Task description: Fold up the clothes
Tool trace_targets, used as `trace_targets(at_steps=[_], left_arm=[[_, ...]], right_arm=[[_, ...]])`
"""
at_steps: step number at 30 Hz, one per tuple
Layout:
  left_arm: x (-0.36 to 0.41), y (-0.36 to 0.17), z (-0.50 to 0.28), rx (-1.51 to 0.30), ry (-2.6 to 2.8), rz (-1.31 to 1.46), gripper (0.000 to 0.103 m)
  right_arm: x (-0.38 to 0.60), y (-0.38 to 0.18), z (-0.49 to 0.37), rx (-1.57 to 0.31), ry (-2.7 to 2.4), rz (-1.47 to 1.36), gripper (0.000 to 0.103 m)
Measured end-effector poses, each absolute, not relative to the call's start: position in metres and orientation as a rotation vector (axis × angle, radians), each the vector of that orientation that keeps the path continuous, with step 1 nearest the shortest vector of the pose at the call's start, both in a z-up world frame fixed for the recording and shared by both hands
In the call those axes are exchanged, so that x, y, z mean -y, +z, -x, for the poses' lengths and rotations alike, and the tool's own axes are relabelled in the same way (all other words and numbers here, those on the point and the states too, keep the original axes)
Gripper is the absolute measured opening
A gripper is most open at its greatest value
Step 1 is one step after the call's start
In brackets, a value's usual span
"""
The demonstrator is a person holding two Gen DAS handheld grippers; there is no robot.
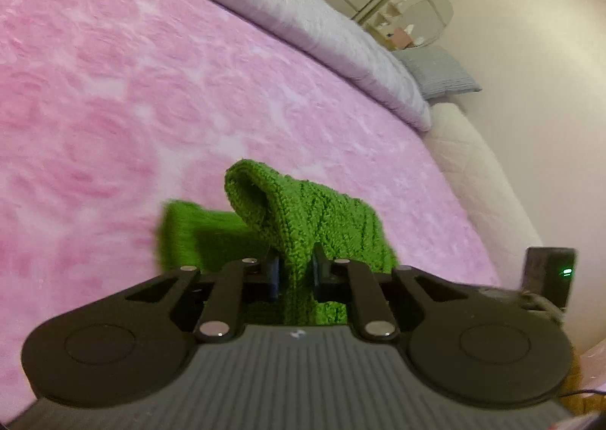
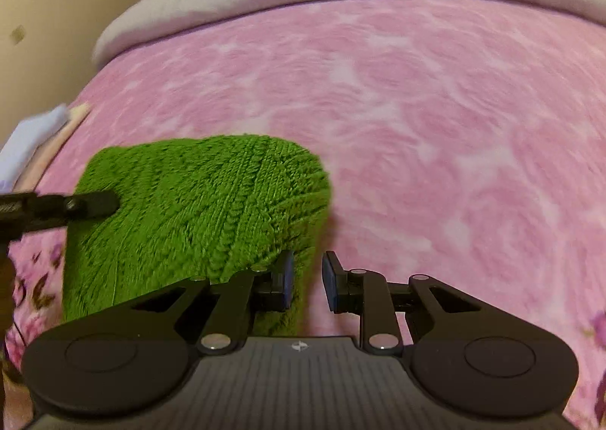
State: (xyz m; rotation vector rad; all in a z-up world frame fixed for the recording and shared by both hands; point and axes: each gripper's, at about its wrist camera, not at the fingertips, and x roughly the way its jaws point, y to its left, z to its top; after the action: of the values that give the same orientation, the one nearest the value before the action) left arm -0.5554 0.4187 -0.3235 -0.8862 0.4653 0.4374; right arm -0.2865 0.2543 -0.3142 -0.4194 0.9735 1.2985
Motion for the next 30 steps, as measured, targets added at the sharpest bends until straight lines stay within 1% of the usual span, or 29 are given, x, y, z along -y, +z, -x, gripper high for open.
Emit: trace_targets(at_steps=[4, 9, 22, 28, 30], left_arm=[[-0.434, -0.34, 0.564, -0.513, 0.459, 0.896, 0.012], [-0.434, -0.347, 0.563, -0.509, 0.439, 0.898, 0.012], [-0.425, -0.332, 0.55, -0.487, 0.398, 0.866, 0.012], [-0.43, -0.346, 0.544, -0.541, 0.433, 0.876, 0.012], [-0.427, -0.341, 0.545, -0.525, 0.427, 0.861, 0.012]], right_arm=[[-0.268, -0.321, 0.304, -0.956, 1.319, 0.507, 0.026], [-0.264, -0.324, 0.302, -0.965, 1.302, 0.492, 0.026], [-0.252, -0.322, 0.288, -0.966, 1.272, 0.459, 0.03], [-0.242, -0.324, 0.283, -0.98, 1.259, 0.458, 0.03], [-0.242, -0.325, 0.285, -0.979, 1.263, 0.463, 0.03]])
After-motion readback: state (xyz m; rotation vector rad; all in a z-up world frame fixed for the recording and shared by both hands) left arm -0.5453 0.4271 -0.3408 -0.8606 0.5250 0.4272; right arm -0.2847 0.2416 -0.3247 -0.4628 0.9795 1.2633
